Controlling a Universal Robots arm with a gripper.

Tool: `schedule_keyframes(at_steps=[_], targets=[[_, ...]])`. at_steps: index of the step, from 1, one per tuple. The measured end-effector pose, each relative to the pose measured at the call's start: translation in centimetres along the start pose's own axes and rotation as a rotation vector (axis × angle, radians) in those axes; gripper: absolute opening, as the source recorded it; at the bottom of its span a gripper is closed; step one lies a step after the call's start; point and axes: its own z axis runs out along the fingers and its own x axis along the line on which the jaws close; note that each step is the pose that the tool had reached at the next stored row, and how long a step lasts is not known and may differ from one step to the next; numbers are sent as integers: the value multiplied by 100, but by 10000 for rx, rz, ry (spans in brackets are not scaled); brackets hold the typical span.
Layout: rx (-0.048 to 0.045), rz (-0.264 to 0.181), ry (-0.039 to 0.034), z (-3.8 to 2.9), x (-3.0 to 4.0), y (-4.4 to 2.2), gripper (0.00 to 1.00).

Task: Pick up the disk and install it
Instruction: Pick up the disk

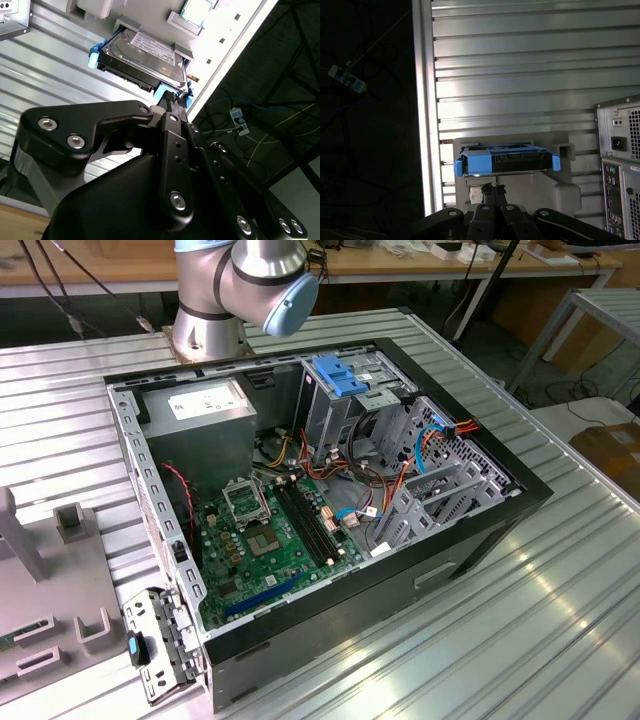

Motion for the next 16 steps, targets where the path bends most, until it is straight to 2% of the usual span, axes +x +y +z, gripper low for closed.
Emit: schedule_keyframes(at_steps=[2,4,8,12,14,16], targets=[[0,-32,2,0,0,0,11],[2,-329,14,0,1,0,11],[-33,-1768,78,1,0,0,11],[-53,-2622,115,1,0,0,11],[-50,-3276,145,2,0,0,11],[-65,-4575,202,4,0,0,11]])
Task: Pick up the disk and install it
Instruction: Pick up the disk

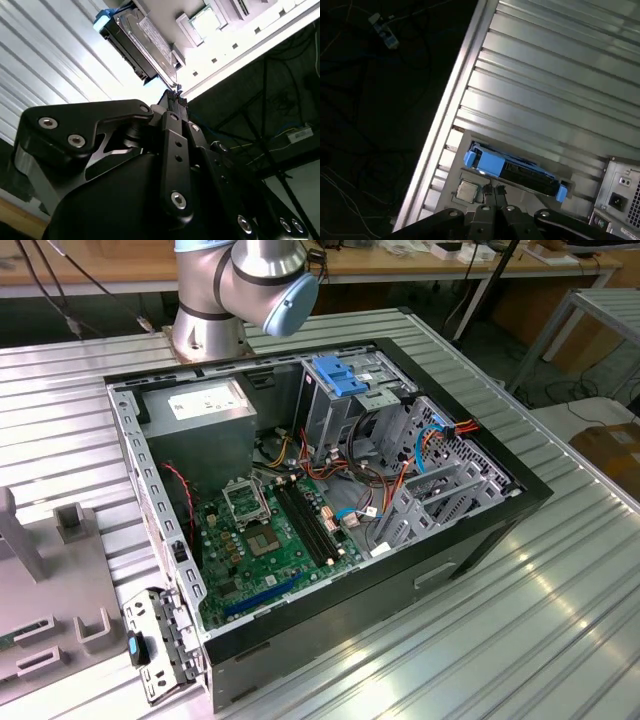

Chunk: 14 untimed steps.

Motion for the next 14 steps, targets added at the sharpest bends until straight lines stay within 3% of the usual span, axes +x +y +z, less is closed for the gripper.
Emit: schedule_keyframes(at_steps=[1,14], targets=[[-9,-376,14,1,0,0,11],[-73,-3252,131,3,1,0,11]])
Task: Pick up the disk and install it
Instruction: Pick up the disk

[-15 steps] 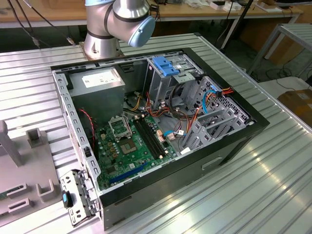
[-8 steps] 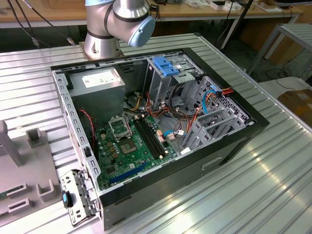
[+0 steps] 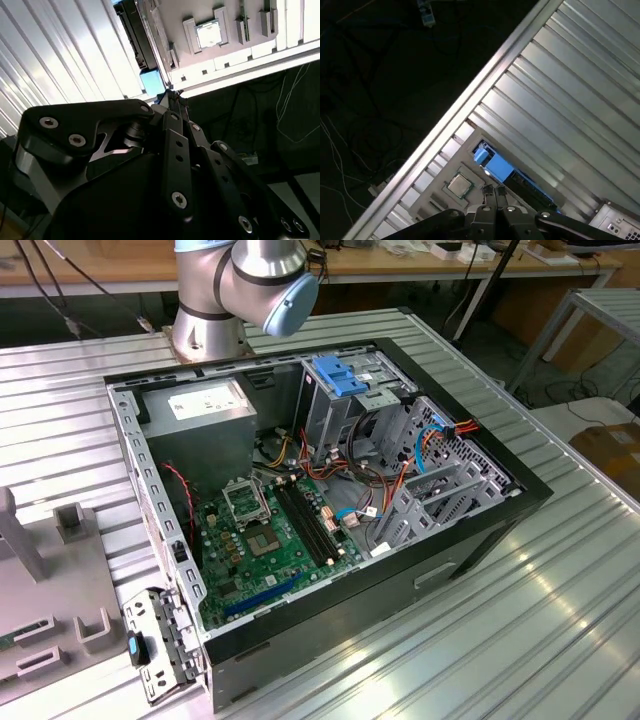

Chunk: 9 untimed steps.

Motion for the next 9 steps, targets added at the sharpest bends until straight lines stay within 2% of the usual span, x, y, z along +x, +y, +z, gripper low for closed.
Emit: schedule_keyframes(at_steps=[1,6,9], targets=[[-12,-524,19,2,0,0,11],[-52,-2257,88,4,0,0,11],[-68,-2935,115,5,0,-1,11]])
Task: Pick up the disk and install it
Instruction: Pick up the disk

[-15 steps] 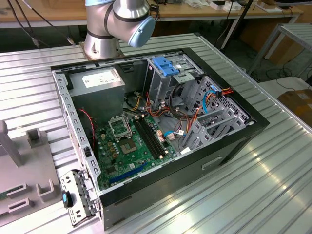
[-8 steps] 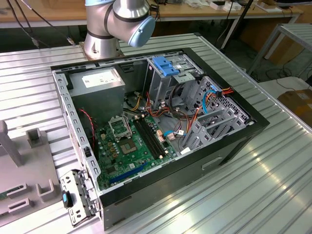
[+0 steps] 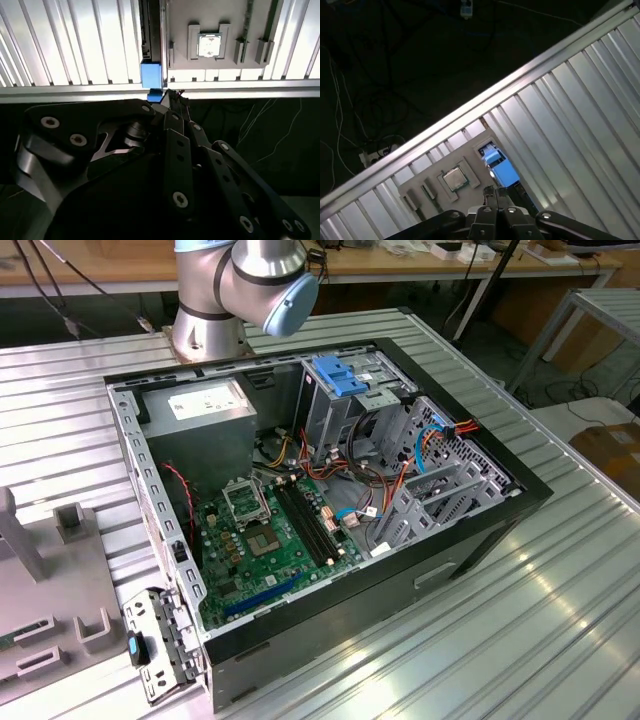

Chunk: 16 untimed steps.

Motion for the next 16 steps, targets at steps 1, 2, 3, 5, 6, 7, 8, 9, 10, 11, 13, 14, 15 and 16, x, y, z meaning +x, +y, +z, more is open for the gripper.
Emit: schedule_keyframes(at_steps=[1,2,3,5,6,7,8,9,10,11,13,14,15,16], targets=[[-8,-330,13,1,0,0,11],[-11,-471,18,2,-1,-1,17],[-15,-600,24,3,-3,-1,17],[-19,-944,40,15,-17,5,29],[-18,-1030,45,22,-24,9,36],[-14,-1191,49,37,-35,16,36],[0,-1385,46,54,-45,23,43],[7,-1456,45,63,-50,25,43],[13,-1556,44,78,-58,29,49],[13,-1761,49,99,-64,32,49],[8,-2304,64,152,-69,35,49],[24,-2432,59,161,-69,34,49],[49,-2601,53,169,-68,34,49],[73,-2803,46,176,-68,34,49]])
